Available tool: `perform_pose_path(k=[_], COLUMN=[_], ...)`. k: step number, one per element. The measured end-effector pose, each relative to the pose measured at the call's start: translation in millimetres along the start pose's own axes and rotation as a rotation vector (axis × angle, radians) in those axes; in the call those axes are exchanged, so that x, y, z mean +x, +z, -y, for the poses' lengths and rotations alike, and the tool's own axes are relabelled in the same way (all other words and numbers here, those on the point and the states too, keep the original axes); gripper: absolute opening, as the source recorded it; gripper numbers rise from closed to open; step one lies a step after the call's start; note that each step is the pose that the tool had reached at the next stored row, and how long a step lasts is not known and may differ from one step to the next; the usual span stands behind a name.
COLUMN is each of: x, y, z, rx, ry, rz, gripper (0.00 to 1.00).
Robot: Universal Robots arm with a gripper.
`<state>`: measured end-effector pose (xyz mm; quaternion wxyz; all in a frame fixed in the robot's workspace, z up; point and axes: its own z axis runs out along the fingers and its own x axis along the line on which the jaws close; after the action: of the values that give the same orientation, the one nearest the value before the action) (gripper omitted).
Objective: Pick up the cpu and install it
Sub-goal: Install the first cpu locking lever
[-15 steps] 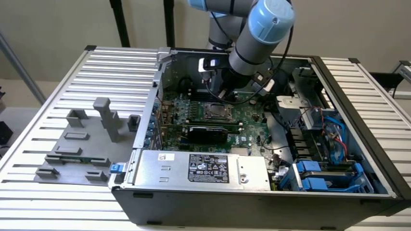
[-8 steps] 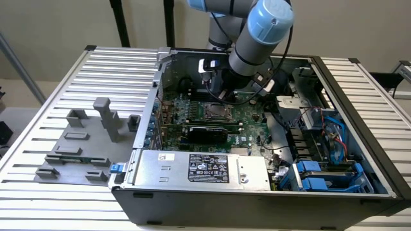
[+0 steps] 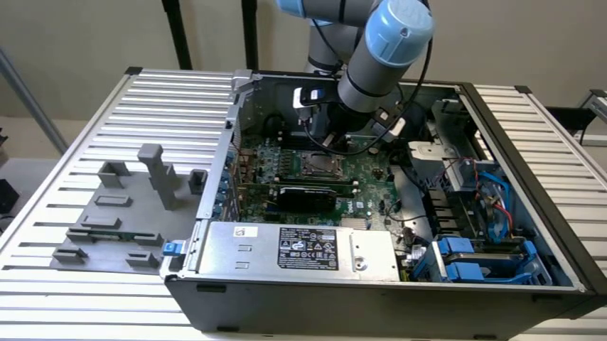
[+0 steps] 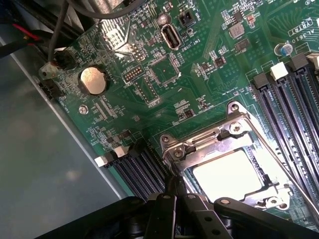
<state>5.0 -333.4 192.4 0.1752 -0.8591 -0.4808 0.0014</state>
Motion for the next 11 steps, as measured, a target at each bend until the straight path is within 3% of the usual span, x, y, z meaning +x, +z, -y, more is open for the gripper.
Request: perform_pose_path(k=[5, 11], x=[0.0, 1.0], y=[0.0, -5.2], z=[-0.1, 1.6], rx=[0.0053, 0.0065], ry=[-0.002, -0.002], rz=[-0.0081, -0.0100], gripper=[0.11, 0.11])
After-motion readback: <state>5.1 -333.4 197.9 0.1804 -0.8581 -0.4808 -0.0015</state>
